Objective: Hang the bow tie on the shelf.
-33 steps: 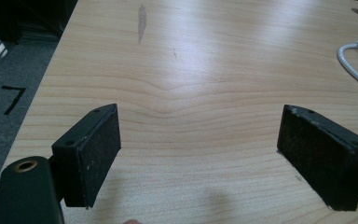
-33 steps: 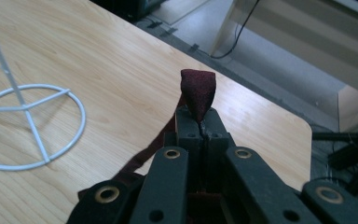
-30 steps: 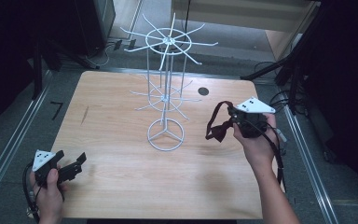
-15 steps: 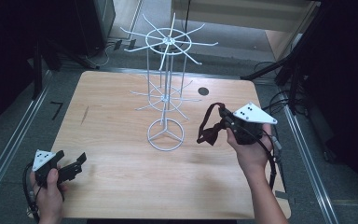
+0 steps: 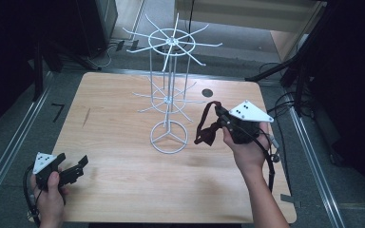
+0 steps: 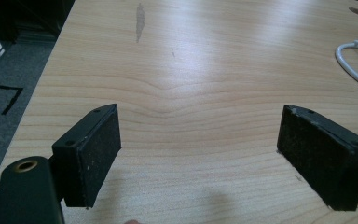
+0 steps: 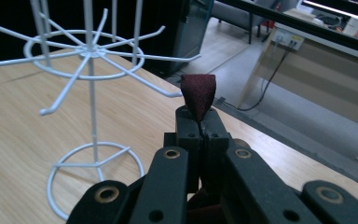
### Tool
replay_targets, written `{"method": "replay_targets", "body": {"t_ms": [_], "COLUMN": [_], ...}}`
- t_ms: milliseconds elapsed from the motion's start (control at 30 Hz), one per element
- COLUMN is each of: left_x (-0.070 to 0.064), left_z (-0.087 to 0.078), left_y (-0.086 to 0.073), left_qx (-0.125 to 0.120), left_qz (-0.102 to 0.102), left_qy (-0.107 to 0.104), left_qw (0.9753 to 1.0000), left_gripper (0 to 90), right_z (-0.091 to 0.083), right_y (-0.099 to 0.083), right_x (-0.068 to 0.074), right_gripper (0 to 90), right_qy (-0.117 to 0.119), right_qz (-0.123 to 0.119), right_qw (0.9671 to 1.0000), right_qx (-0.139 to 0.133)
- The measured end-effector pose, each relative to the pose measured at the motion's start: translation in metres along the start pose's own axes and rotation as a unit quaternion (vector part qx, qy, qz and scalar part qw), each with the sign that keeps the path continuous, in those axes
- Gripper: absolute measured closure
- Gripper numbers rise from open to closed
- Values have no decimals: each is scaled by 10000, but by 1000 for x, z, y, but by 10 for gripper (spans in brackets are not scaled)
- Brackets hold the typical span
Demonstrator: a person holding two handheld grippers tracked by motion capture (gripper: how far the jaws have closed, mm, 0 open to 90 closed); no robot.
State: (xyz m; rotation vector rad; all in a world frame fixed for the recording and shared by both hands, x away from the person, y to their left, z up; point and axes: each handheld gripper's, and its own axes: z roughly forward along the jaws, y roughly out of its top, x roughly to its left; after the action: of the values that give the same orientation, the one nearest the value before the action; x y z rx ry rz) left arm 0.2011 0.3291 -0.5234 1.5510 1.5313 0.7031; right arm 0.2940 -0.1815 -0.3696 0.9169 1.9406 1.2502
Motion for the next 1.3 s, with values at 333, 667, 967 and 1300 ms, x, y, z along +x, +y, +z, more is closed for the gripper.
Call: {"method": "replay_targets", "body": {"t_ms": [333,667,967,1300], "left_x": [0,0,0,1], "left_z": [0,0,0,0], "left_y": [0,0,0,0], "left_qx": [19,14,20,29], "left_qz": [0,-33,-42,-42], "left_qy": [-27,-14,-19,-42], "left_qw": [10000,10000,10000,10000], "left_gripper": [142,142,141,142], "right_z": [14,27,50,75], "right_y": [10,20,16,2], "right_x": [0,21,35,48], "right_gripper": [900,899,899,898], "right_qy": [-108,83,285,482], "right_qz": [177,80,85,81], "right_qw": [9998,9999,9994,9977], "right_qx": [35,9,181,479]}}
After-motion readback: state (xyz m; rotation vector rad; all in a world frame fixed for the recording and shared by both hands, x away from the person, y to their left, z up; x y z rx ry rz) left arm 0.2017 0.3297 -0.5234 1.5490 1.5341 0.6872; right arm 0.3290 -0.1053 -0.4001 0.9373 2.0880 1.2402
